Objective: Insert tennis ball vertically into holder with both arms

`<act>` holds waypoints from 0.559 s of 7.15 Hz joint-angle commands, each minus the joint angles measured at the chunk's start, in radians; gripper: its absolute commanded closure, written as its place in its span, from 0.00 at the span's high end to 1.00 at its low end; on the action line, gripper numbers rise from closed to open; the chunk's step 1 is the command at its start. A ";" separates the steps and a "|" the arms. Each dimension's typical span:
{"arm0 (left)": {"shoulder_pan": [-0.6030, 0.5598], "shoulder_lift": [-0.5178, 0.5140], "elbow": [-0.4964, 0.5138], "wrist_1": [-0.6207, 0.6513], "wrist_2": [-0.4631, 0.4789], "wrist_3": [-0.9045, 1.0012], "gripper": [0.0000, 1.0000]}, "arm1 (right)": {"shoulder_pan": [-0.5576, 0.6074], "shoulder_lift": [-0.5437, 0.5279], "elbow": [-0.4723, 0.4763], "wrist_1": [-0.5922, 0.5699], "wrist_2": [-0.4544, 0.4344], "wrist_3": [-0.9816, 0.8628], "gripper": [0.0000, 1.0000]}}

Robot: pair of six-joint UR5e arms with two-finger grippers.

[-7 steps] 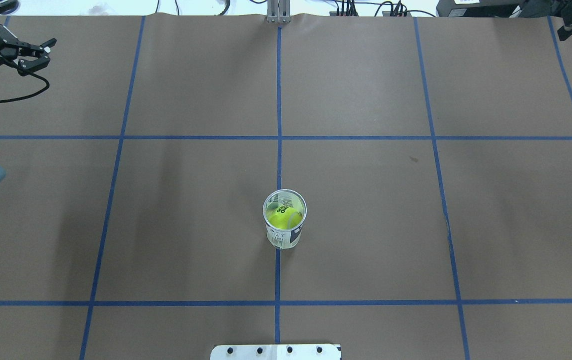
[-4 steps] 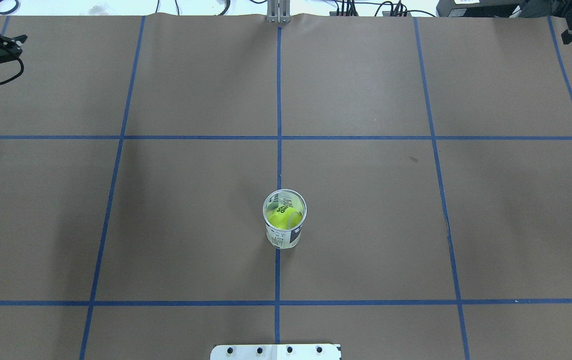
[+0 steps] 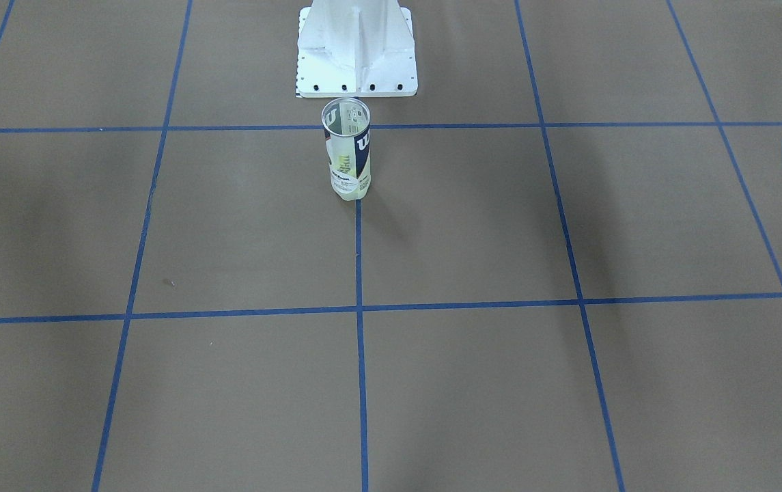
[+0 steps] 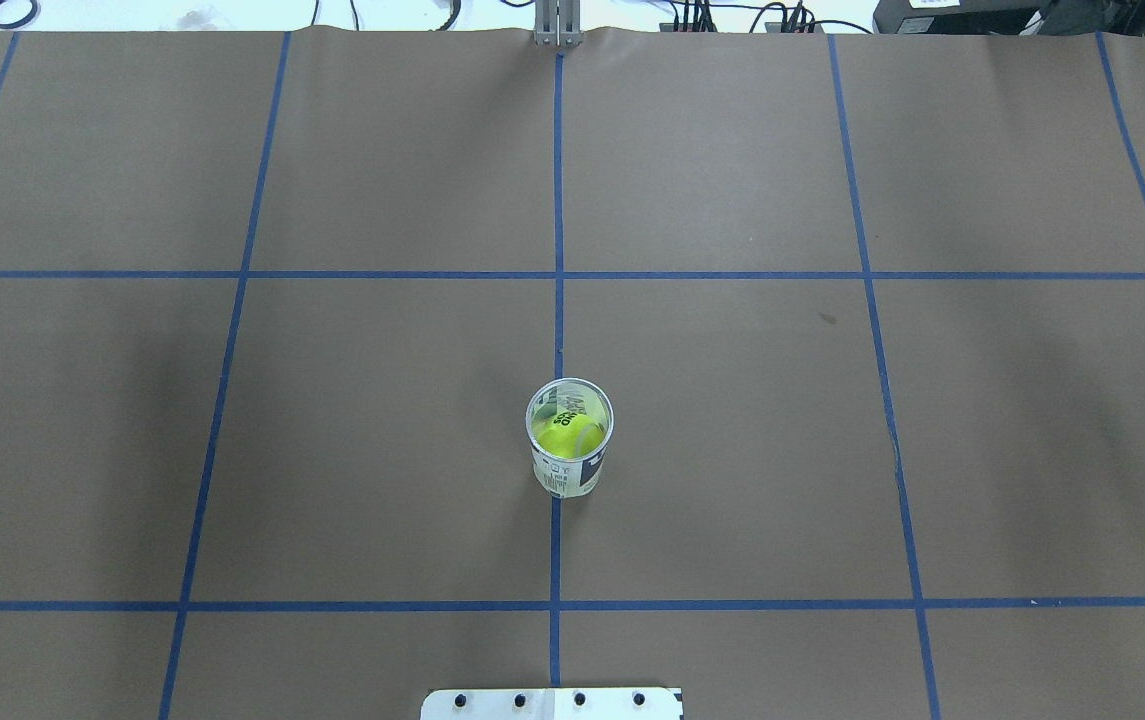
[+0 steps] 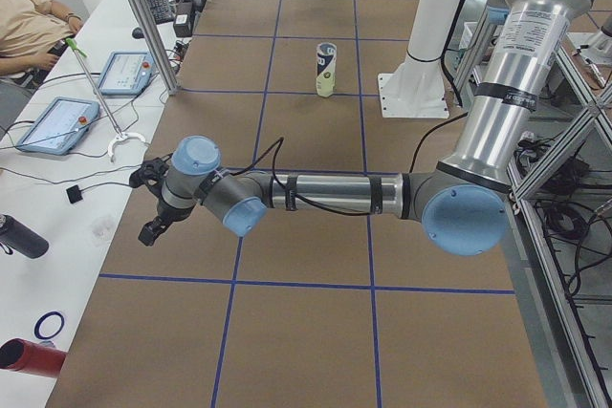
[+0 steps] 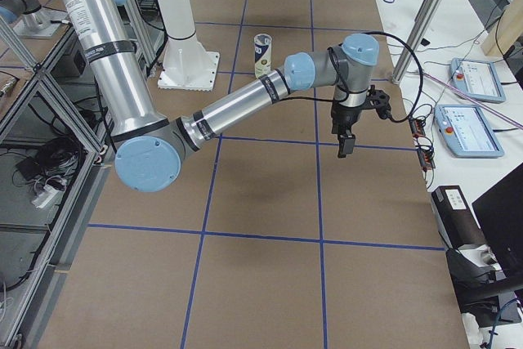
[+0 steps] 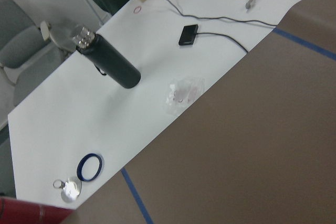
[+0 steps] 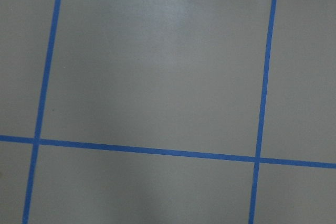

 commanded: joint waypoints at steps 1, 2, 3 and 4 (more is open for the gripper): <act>-0.075 0.020 0.010 0.196 -0.046 0.002 1.00 | 0.024 -0.026 -0.089 0.000 0.025 -0.077 0.99; -0.080 0.029 0.007 0.245 -0.049 -0.007 1.00 | 0.037 -0.044 -0.133 -0.002 0.064 -0.118 0.99; -0.058 -0.009 -0.008 0.521 -0.019 0.012 1.00 | 0.039 -0.073 -0.147 0.003 0.080 -0.145 0.99; -0.060 -0.005 -0.012 0.569 -0.022 0.023 1.00 | 0.047 -0.087 -0.149 0.003 0.077 -0.149 0.99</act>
